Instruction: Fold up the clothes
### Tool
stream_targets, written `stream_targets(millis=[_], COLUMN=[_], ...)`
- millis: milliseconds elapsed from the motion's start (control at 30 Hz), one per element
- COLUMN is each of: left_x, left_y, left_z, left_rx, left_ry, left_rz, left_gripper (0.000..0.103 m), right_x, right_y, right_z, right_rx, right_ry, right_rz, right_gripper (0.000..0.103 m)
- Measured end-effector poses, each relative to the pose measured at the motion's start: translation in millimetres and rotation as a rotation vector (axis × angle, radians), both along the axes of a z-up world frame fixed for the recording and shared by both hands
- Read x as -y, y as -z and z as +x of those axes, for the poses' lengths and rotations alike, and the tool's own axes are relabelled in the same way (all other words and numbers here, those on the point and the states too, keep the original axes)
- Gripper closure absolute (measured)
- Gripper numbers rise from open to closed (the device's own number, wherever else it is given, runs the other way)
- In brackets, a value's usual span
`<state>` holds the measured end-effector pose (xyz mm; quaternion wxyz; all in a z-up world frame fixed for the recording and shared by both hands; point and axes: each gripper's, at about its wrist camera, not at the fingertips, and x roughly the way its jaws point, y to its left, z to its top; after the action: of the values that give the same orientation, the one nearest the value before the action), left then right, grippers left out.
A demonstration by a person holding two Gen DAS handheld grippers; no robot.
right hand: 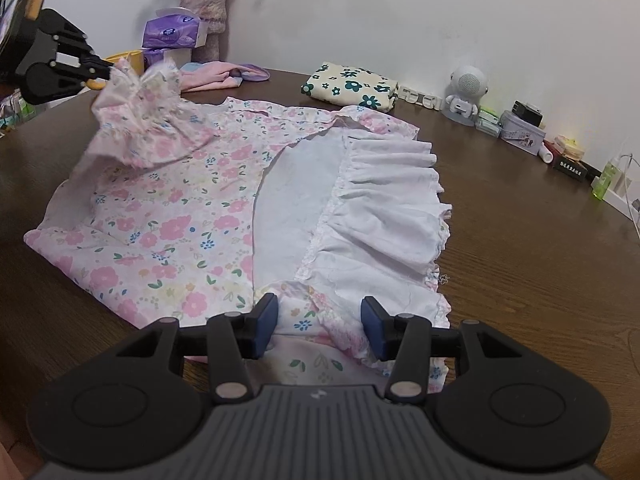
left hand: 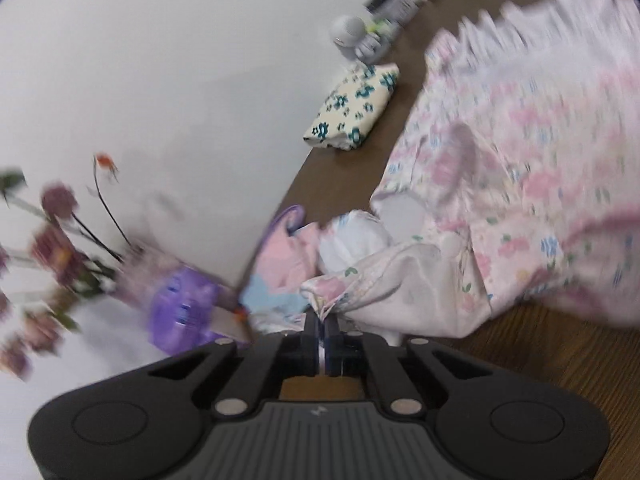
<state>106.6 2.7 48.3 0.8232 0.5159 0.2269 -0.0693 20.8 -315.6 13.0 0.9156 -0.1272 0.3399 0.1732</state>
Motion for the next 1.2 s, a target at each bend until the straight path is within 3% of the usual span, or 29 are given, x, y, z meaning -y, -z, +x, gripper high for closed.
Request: stream_targets(millis=[100,233,300,333,367,433,533,633,733,800,833,867,900,933,1033,1200], left_x=[-3.3,-9.9,-14.4,-16.8,-20.8,-29.1,-39.8,-44.2,-50.4,-57.5,-61.4,-62.6,-64.2,-65.0,-65.4,-82.7], left_y=[15.8,39.7,42.7,42.8,38.5,29.2,23.5,30.7,30.0,23.3,20.5,19.7,20.1,21.8,23.2,21.3], left_z=[-5.1,-7.8,-4.2,-2.2,-1.7,-0.9,0.9,9.2,24.0,36.2,41.6,43.5,46.8,49.2,48.0,44.8], left_rx=[-0.022,-0.103,-0.115,-0.121,-0.125,-0.133,-0.141,-0.165,-0.17,-0.198,-0.215,-0.236,-0.266,-0.292,-0.298,-0.311], left_ry=[0.011,0.02,0.004,-0.005,-0.013,-0.03,-0.055,-0.069,-0.102,-0.106,-0.106,-0.107,-0.106,-0.108,-0.108,-0.164], left_rz=[0.121,0.186,0.159,0.137,0.096,0.012,-0.033,-0.028,-0.081,-0.167,-0.207,-0.234,-0.249,-0.254,-0.192,-0.155], left_gripper=[0.101,0.097,0.093,0.087,0.071,0.057,0.055,0.055,0.057,0.057,0.064,0.084,0.098,0.103,0.103,0.103], right_x=[-1.5,-2.3,-2.3,-2.3,-2.5,-3.0,-3.0,-4.1,-4.7,-5.5,-5.9,-6.3,-6.7,-6.8,-7.2,-7.8], right_y=[0.0,0.3,0.3,0.3,0.3,0.4,0.1,0.0,-0.1,-0.2,-0.2,-0.3,-0.4,-0.4,-0.2,-0.4], right_z=[-0.9,-1.1,-1.0,-1.0,-1.2,-1.6,-1.3,-0.5,-1.2,-1.5,-1.6,-1.6,-1.7,-1.6,-1.5,-0.3], right_rx=[0.006,0.006,0.005,0.005,0.005,0.006,0.004,0.004,0.004,0.005,0.006,0.006,0.006,0.005,0.004,0.005], right_ry=[0.004,0.005,0.006,0.007,0.008,0.011,0.012,0.011,0.017,0.02,0.022,0.024,0.025,0.027,0.031,0.031], right_rz=[-0.01,-0.012,-0.011,-0.011,-0.012,-0.014,-0.013,-0.019,-0.021,-0.024,-0.025,-0.027,-0.029,-0.029,-0.032,-0.033], right_gripper=[0.056,0.056,0.056,0.056,0.056,0.056,0.056,0.056,0.056,0.056,0.056,0.056,0.056,0.056,0.056,0.056])
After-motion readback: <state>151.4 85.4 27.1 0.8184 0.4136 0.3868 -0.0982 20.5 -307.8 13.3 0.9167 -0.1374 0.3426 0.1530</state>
